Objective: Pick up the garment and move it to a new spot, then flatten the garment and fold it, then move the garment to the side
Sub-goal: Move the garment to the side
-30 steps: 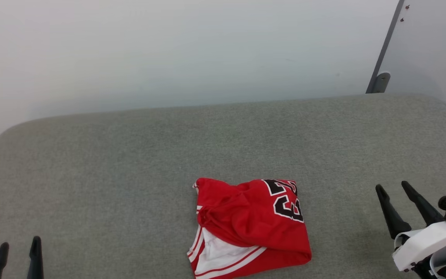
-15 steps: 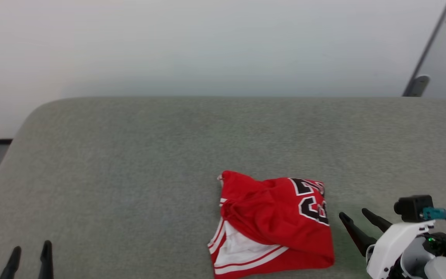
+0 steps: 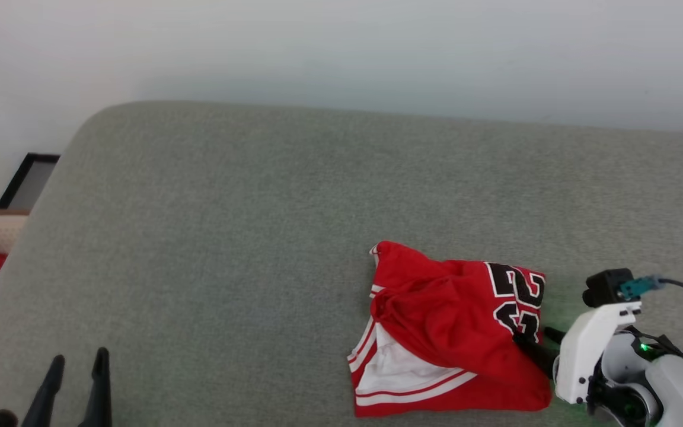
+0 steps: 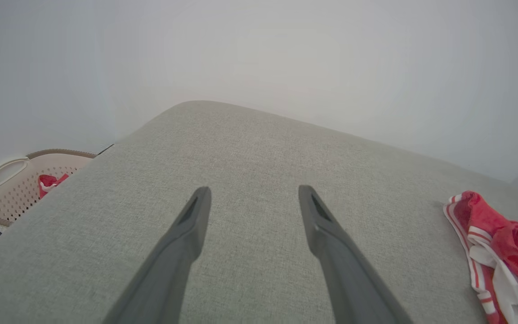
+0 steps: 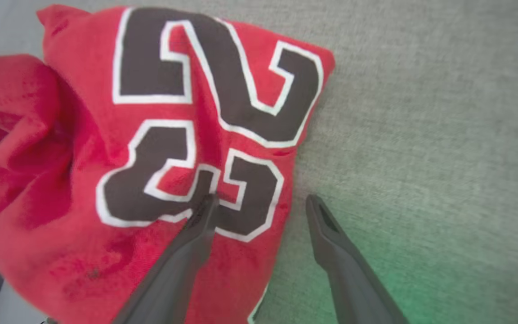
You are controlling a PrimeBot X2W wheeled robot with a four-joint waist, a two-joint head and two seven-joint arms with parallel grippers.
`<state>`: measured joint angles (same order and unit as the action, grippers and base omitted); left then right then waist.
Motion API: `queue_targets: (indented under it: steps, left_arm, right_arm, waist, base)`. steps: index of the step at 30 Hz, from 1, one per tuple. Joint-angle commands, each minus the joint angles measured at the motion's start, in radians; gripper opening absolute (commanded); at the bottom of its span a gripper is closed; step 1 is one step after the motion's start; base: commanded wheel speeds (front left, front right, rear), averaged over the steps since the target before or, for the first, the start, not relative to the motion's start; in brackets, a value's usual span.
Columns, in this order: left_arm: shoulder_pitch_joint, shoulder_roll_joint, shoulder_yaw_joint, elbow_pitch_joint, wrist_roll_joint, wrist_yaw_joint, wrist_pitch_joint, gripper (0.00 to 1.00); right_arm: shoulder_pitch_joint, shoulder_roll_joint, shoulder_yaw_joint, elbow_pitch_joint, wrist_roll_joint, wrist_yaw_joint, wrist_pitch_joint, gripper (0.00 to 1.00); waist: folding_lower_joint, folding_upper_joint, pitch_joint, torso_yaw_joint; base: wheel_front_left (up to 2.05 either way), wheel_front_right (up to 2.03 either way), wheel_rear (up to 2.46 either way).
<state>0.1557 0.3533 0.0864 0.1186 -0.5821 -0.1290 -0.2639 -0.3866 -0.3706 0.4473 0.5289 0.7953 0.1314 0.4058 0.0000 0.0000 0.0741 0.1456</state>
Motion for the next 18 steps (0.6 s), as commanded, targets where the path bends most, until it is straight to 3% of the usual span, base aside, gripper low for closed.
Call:
queue_targets:
  steps: [1, 4, 5, 7, 14, 18]
  left_arm:
    - [-0.013, -0.001, -0.002, 0.004, -0.006, -0.002, 0.001, 1.00]
    - [-0.028, -0.008, -0.012, 0.008, -0.008, -0.002, 0.001, 1.00]
    - [-0.032, -0.011, -0.017, 0.008, -0.007, -0.002, 0.001, 1.00]
    - [-0.040, -0.013, -0.021, 0.011, -0.007, -0.002, 0.001, 1.00]
    - [-0.045, -0.018, -0.015, 0.016, -0.008, -0.002, 0.001, 1.00]
    - [-0.040, -0.017, -0.006, 0.011, -0.002, -0.002, 0.001, 1.00]
  right_arm:
    - [-0.016, 0.007, 0.004, 0.009, 0.007, -0.002, 0.014, 1.00]
    - [-0.036, 0.020, 0.014, 0.051, 0.023, -0.002, 0.068, 1.00]
    - [-0.043, 0.021, 0.020, 0.066, 0.021, -0.002, 0.086, 0.88]
    - [-0.056, 0.030, 0.035, 0.080, 0.028, -0.002, 0.110, 0.00]
    - [-0.096, 0.010, 0.051, 0.093, 0.023, -0.002, 0.122, 0.00]
    - [-0.113, -0.033, 0.054, 0.051, 0.020, -0.002, 0.129, 0.00]
  waist:
    - [0.0000, 0.0000, 0.025, 0.025]
    - [0.0000, 0.0000, 0.040, 0.040]
    - [0.0000, 0.0000, 0.044, 0.045]
    - [0.0000, 0.0000, 0.049, 0.052]
    - [0.0000, 0.0000, 0.048, 0.062]
    - [0.0000, 0.0000, 0.043, 0.053]
  base:
    - [0.00, 0.00, 0.00]
    - [0.00, 0.00, 0.00]
    - [0.00, 0.00, 0.00]
    - [0.00, 0.00, 0.00]
    - [0.00, 0.00, 0.00]
    - [0.00, 0.00, 0.00]
